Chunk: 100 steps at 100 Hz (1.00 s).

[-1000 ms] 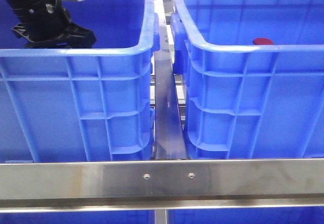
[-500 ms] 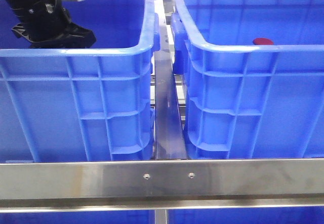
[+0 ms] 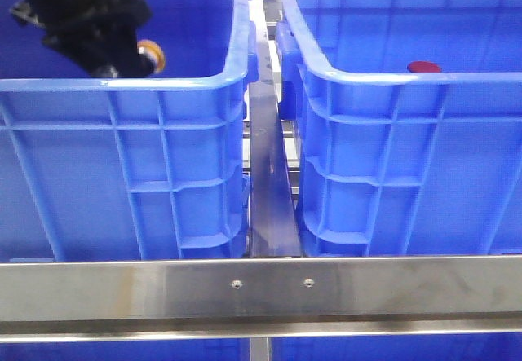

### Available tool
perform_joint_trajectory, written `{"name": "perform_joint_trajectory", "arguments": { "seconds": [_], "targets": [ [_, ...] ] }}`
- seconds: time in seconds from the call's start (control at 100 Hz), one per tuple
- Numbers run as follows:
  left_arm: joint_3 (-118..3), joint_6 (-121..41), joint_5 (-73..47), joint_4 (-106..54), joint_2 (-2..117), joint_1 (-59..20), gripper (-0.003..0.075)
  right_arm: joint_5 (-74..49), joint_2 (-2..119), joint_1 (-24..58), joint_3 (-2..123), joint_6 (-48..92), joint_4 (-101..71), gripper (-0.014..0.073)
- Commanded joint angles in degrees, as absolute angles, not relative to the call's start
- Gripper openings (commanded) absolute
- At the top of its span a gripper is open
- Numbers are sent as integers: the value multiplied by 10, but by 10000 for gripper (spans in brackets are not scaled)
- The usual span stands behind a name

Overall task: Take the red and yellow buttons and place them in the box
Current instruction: 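Grasp the yellow-capped button with the left gripper and lift it, then carry the yellow button with the left gripper toward the right gripper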

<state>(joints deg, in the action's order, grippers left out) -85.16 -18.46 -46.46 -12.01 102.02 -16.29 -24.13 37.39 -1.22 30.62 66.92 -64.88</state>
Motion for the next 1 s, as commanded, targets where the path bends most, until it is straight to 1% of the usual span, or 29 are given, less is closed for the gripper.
{"name": "perform_joint_trajectory", "arguments": {
  "seconds": [0.0, 0.16, 0.26, 0.49, 0.63, 0.71, 0.99],
  "targets": [
    [-869, -211, -455, -172, 967, -162, 241, -230, 372, -14, 320, 672, -667, -69],
    [-869, -235, -477, -230, 933, -162, 241, -230, 372, -14, 320, 672, -667, -69],
    [-869, -288, -507, -292, 918, -162, 241, -230, 372, -14, 320, 672, -667, -69],
    [-869, -447, -637, -496, 908, -163, 241, -230, 372, -14, 320, 672, -667, -69],
    [-869, -495, -707, -589, 908, -172, 241, -230, 372, -14, 320, 672, -667, -69],
    [-869, -502, -727, -609, 908, -184, 241, -231, 372, -14, 320, 672, -667, -69],
    [-869, -502, -727, -611, 908, -257, 241, -235, 372, -14, 320, 672, -668, -69]
  ]
}}
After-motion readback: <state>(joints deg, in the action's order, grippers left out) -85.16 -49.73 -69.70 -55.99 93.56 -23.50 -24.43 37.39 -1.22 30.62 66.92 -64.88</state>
